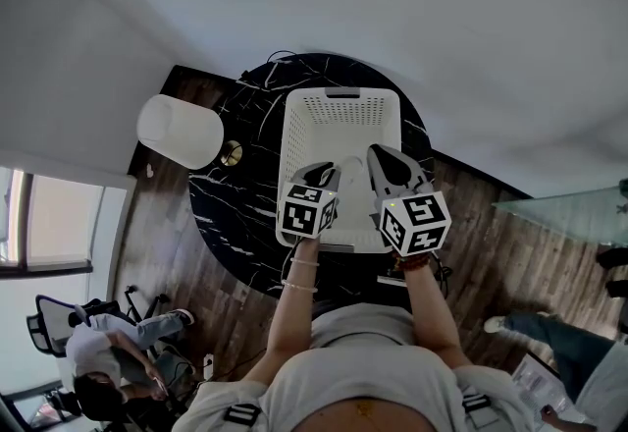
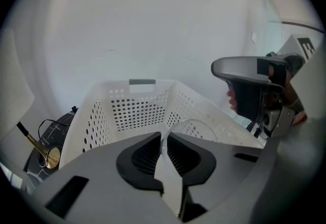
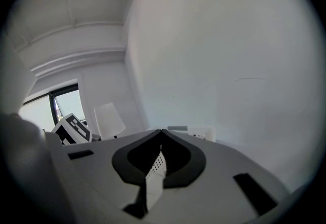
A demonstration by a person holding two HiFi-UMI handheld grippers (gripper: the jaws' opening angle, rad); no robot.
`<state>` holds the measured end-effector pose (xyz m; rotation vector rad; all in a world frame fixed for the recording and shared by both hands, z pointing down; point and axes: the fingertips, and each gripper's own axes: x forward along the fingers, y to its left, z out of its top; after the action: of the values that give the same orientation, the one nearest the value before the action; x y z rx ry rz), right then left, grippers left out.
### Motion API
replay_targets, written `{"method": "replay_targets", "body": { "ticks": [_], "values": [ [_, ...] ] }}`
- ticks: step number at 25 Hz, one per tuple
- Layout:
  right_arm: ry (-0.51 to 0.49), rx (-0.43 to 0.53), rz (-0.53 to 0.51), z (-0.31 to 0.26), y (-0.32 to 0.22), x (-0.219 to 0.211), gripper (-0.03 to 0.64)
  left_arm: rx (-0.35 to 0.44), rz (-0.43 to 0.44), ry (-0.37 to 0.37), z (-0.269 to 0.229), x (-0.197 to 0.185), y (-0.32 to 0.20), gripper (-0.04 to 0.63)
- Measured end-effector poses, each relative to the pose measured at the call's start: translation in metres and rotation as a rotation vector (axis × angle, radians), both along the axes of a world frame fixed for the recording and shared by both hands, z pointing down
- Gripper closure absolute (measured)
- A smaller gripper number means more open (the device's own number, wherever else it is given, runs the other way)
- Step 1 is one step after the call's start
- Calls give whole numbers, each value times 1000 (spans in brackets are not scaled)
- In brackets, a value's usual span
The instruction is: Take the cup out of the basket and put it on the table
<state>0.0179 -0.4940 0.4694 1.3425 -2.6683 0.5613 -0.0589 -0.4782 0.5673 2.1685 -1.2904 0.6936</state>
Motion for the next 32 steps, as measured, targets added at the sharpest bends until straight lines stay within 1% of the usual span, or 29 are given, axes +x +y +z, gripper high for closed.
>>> {"method": "replay_targets", "body": {
  "ticks": [20, 32],
  "values": [
    [10, 22, 0, -8, 12, -9, 609, 72, -27, 84, -37, -14, 17, 549],
    [20, 28, 6, -9, 18, -10, 609, 138, -43, 170, -70, -21, 27, 549]
  ]
}}
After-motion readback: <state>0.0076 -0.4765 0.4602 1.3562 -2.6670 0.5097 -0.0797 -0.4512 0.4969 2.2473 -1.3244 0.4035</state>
